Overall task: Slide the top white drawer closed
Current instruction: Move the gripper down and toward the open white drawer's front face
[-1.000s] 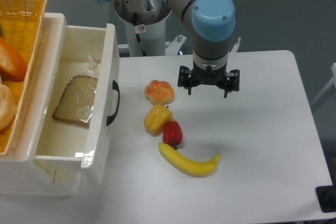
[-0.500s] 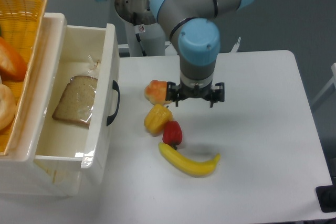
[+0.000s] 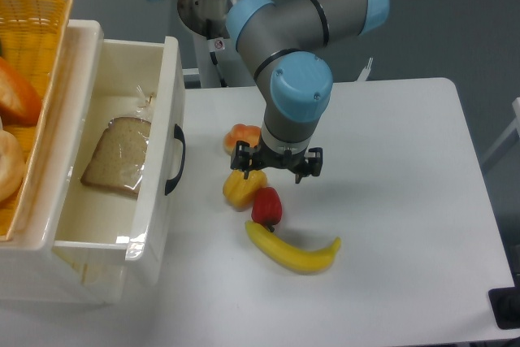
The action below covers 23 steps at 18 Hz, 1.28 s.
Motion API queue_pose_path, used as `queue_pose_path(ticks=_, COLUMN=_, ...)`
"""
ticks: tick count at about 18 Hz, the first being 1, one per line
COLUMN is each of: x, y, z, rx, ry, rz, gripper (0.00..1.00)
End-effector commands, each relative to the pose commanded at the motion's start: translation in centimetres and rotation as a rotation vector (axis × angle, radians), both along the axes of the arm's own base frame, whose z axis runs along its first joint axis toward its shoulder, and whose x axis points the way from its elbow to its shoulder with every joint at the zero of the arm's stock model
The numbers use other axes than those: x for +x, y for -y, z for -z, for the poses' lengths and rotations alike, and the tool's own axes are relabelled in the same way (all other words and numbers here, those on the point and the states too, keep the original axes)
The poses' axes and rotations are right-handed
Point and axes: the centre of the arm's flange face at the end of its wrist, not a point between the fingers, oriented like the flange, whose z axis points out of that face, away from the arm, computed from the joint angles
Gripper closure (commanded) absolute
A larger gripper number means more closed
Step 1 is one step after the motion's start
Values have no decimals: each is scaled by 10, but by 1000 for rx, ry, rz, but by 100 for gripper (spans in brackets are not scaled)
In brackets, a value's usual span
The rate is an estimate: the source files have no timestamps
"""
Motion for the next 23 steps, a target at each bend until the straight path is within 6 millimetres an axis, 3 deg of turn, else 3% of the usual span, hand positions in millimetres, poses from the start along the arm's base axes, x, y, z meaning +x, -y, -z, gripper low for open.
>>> queue_pose_path(ticks=5, x=8, y=1, z=15, rx=1, ry=42, rz=2, gripper=0)
queue_pose_path(ticks=9, x=24, y=-10, z=17, rx=27, ry=74, rz=21, gripper=0)
queue_pose_path(ticks=23, x=41, y=-22, z=16, rx=53, ry=98, rz=44, gripper=0)
